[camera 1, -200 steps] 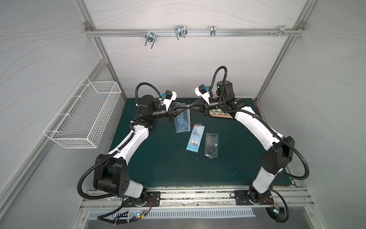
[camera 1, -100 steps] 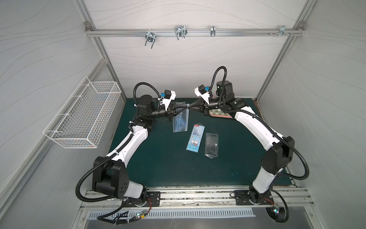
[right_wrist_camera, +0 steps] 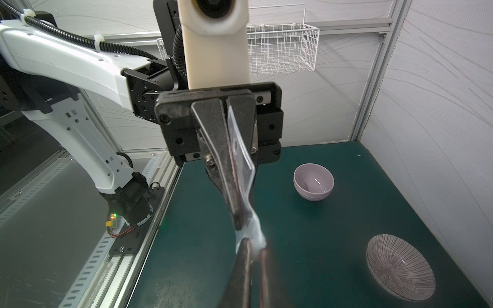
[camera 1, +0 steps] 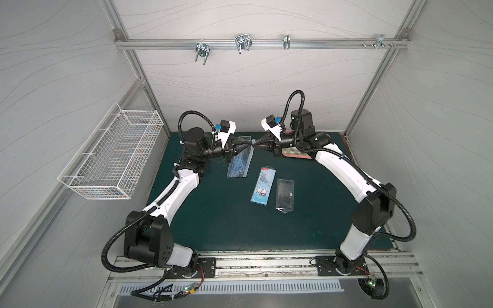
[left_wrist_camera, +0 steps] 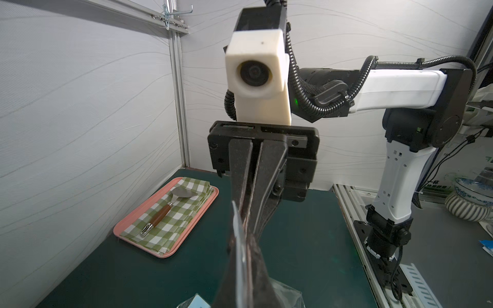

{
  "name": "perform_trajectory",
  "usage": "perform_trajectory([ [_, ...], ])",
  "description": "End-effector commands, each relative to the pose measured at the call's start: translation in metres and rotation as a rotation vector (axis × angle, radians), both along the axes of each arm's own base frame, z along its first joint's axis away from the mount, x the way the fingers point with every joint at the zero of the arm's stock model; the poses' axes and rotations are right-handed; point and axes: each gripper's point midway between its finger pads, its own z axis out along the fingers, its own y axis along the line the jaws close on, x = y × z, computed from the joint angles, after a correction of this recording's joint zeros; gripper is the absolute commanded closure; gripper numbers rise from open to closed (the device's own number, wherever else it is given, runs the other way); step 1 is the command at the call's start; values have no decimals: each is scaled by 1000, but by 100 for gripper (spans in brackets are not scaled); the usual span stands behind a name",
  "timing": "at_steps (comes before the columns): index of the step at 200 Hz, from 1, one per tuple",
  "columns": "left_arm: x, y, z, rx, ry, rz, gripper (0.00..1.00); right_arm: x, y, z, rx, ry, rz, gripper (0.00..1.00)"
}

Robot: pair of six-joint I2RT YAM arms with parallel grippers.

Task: Open the ruler set and take out the ruler
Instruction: Open the ruler set bag.

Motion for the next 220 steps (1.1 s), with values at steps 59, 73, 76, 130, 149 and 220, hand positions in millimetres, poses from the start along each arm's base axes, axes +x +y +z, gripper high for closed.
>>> perform_trajectory([
  [59,-4,13,49,-63,-189,143,100,-4,2,-11,-32,32,-6,100],
  [73,-1,12,48,-62,-169,149,100,-4,2,-9,-28,32,-5,100],
  [76,0,13,48,-64,-168,152,100,-4,2,-9,-27,31,-5,100],
  [130,4,14,59,-142,-195,157,100,-3,3,-7,-23,29,-8,100],
  [149,3,14,64,-169,-201,144,100,-3,3,-7,-22,26,-8,100],
  [220,-3,15,80,-239,-235,119,100,-3,4,-9,-22,30,-5,100],
])
